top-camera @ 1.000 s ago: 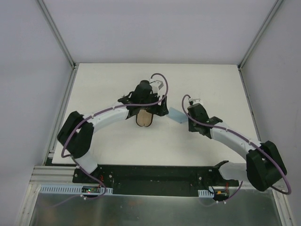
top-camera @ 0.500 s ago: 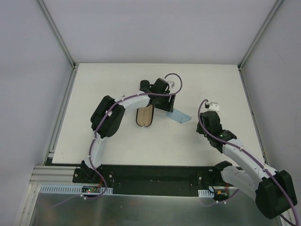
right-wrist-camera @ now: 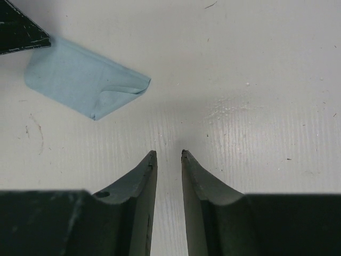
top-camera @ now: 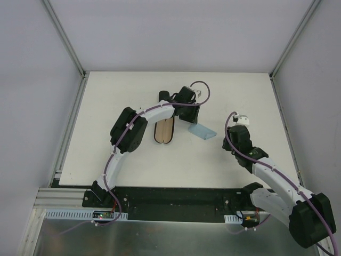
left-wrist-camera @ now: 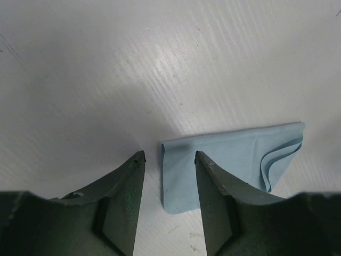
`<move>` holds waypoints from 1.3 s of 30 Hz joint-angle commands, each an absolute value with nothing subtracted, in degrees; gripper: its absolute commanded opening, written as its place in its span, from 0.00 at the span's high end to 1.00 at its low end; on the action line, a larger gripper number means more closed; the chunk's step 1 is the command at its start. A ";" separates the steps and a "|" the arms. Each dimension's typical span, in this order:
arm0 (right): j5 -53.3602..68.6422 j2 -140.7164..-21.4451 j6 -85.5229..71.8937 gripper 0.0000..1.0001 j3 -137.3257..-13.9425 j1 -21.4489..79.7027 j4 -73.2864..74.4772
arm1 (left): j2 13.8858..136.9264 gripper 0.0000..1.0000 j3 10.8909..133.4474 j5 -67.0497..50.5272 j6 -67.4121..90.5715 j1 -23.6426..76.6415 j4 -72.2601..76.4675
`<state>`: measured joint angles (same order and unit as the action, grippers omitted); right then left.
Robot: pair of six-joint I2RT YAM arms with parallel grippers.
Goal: Organize the sunglasses
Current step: Smooth out the folded cleaning cloth at the center of the board.
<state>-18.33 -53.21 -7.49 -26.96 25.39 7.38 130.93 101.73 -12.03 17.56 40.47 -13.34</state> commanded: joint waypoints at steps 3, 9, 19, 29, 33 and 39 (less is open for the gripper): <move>-17.75 -53.79 -8.26 0.73 -26.98 24.70 5.45 | 132.36 0.67 102.83 -14.15 16.52 40.61 -15.56; -17.05 -54.58 -8.17 0.73 -27.16 24.61 5.27 | 130.79 1.00 100.29 -13.62 16.70 40.52 -15.56; -12.13 -58.44 -7.47 0.62 -28.38 24.61 3.16 | 120.34 1.00 86.33 -5.73 18.55 40.61 -12.49; -9.40 -70.91 -7.47 0.62 -38.83 25.93 6.50 | 118.39 1.00 82.09 -6.41 18.28 40.52 -7.38; -10.54 -76.63 -7.12 0.62 -44.28 27.51 7.73 | 118.21 1.00 82.09 -6.33 18.46 40.52 -7.29; -11.08 -85.33 -6.77 0.76 -52.11 29.62 8.96 | 117.51 1.00 81.83 -6.07 18.37 40.52 -7.21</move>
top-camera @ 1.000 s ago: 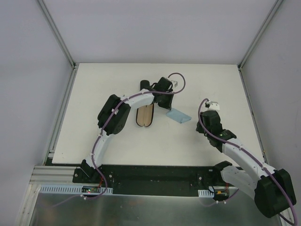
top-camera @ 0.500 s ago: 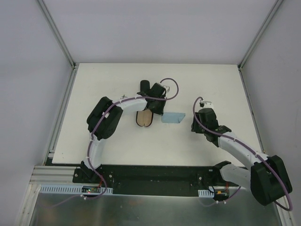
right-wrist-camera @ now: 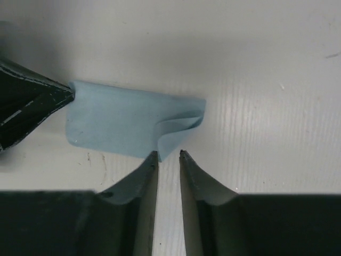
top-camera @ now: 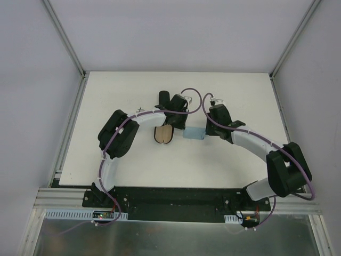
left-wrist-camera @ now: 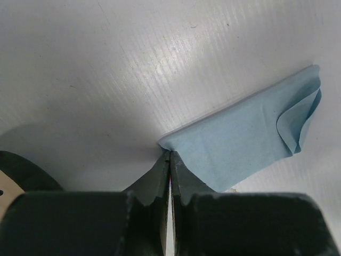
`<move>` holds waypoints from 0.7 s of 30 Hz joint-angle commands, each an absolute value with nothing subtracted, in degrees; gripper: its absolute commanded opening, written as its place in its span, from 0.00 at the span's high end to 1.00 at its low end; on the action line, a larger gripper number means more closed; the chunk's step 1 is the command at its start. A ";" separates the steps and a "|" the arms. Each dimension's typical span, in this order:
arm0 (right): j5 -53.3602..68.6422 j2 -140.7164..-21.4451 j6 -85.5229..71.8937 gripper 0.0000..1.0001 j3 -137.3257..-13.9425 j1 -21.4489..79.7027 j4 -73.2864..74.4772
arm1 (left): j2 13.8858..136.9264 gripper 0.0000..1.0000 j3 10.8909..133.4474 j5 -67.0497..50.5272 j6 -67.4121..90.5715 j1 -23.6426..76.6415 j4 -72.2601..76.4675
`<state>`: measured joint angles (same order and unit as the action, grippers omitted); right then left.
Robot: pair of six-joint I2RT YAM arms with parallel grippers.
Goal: Organize the sunglasses
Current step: Smooth out the folded cleaning cloth at the center of the board.
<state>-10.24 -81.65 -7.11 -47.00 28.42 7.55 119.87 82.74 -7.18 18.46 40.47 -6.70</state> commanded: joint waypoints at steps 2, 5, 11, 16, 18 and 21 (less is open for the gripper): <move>-10.46 -87.09 -6.85 0.94 -53.52 29.88 8.62 | 117.51 1.00 81.83 -5.98 18.37 40.52 -7.21; -8.62 -89.90 -7.38 0.99 -55.02 29.97 8.17 | 117.77 1.00 82.00 -6.06 18.37 40.52 -7.21; -6.86 -93.25 -8.61 0.99 -54.76 29.88 5.54 | 117.69 1.00 81.91 -5.89 18.54 40.52 -7.21; -5.28 -94.74 -8.88 0.99 -54.93 29.88 4.66 | 117.86 1.00 82.00 -5.98 18.63 40.52 -7.21; -4.49 -95.01 -8.88 0.99 -54.84 29.80 4.05 | 117.86 1.00 82.00 -5.98 18.63 40.52 -7.21; -3.61 -95.71 -8.96 0.99 -55.02 29.80 3.69 | 117.95 1.00 82.00 -5.98 18.72 40.52 -7.12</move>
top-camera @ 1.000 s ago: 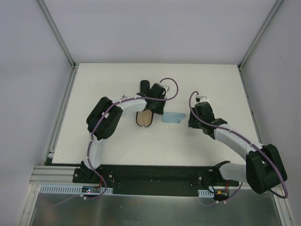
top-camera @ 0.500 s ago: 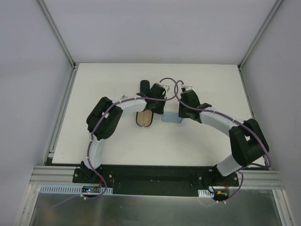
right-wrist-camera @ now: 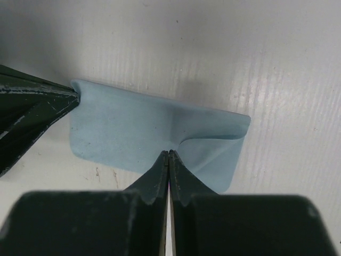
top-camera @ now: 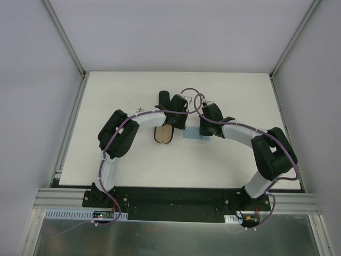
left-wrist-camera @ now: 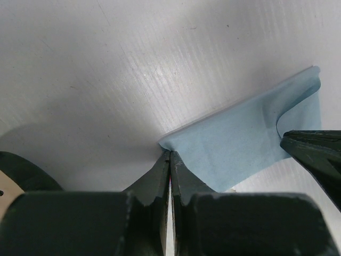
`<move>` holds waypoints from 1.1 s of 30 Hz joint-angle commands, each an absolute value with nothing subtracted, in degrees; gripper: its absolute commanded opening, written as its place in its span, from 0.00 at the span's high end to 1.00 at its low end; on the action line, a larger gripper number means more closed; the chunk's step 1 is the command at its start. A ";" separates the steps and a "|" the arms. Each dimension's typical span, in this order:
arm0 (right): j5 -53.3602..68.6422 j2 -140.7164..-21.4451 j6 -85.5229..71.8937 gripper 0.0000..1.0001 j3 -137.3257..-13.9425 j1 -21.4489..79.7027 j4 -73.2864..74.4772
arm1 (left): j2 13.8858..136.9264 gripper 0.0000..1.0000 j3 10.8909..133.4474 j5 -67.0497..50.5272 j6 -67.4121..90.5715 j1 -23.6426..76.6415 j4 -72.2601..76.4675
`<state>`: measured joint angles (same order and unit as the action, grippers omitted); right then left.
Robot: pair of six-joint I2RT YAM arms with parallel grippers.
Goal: Organize the sunglasses
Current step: Smooth out the folded cleaning cloth at the center of the board.
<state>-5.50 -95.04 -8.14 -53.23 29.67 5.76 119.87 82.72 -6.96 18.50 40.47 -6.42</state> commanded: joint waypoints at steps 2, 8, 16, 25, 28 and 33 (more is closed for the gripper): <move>-3.69 -96.15 -9.14 0.99 -55.11 29.80 3.69 | 118.04 1.00 82.00 -5.80 18.63 40.52 -7.21; -5.10 -96.33 -10.63 0.99 -53.97 29.01 5.18 | 117.95 1.00 81.91 -5.71 18.46 40.52 -7.21; -3.86 -92.65 -12.22 0.99 -49.75 25.75 5.01 | 118.39 1.00 82.00 -5.36 18.46 40.43 -7.12; -6.67 -86.84 -11.16 0.99 -46.93 25.14 4.75 | 118.30 1.00 81.91 -5.18 18.37 40.34 -7.21; -8.87 -84.38 -10.72 0.99 -45.88 25.22 4.83 | 117.95 1.00 81.83 -5.01 18.28 40.34 -7.21; -8.89 -80.77 -10.46 0.99 -42.90 25.22 1.24 | 117.69 1.00 81.74 -5.01 18.28 40.34 -7.29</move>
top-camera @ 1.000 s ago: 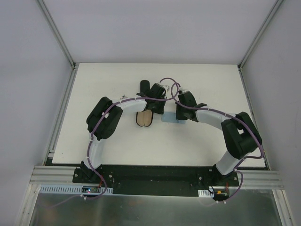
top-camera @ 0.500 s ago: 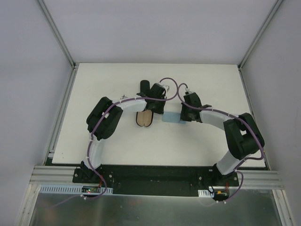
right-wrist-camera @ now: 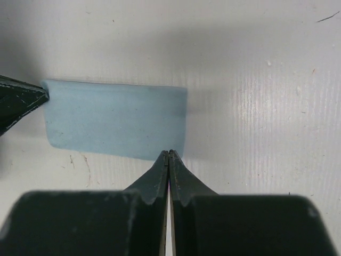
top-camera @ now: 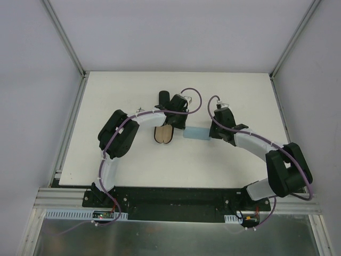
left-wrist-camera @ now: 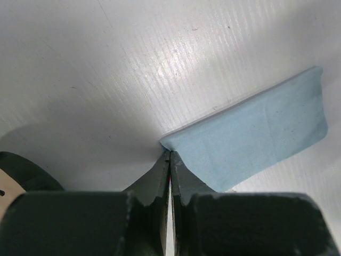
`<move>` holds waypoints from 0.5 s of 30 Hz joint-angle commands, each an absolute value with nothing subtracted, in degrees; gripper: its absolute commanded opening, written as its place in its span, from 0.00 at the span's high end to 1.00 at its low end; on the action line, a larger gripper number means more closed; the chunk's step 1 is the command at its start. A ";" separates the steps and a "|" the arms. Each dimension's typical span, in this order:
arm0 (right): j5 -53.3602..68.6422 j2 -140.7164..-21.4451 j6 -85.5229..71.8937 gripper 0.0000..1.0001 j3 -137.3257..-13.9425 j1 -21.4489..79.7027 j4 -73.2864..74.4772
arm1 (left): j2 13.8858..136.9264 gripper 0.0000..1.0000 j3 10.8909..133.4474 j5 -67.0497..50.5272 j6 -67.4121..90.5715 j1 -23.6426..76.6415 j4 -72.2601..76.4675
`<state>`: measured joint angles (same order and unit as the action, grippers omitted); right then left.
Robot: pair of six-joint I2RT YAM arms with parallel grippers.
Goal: Organize the sunglasses
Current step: Smooth out the folded cleaning cloth at the center of the board.
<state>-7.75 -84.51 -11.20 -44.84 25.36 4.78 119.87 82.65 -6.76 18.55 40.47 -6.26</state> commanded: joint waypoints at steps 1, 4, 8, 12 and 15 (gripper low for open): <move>-7.14 -81.21 -10.20 0.99 -42.89 25.14 0.27 | 117.69 1.00 81.74 -5.18 18.37 40.25 -7.12; -3.79 -84.89 -10.55 0.99 -44.64 25.22 -1.32 | 117.86 1.00 81.83 -5.27 18.28 40.25 -7.21; -2.20 -87.89 -10.99 0.99 -46.23 25.22 -1.23 | 117.60 1.00 81.74 -5.62 18.28 40.34 -7.12; -2.98 -87.54 -11.25 0.99 -45.79 24.96 -1.14 | 117.25 1.00 81.56 -6.76 18.54 40.34 -7.21; -2.99 -86.84 -10.90 0.93 -45.35 24.00 -1.05 | 117.25 1.00 81.56 -7.12 18.54 40.34 -7.21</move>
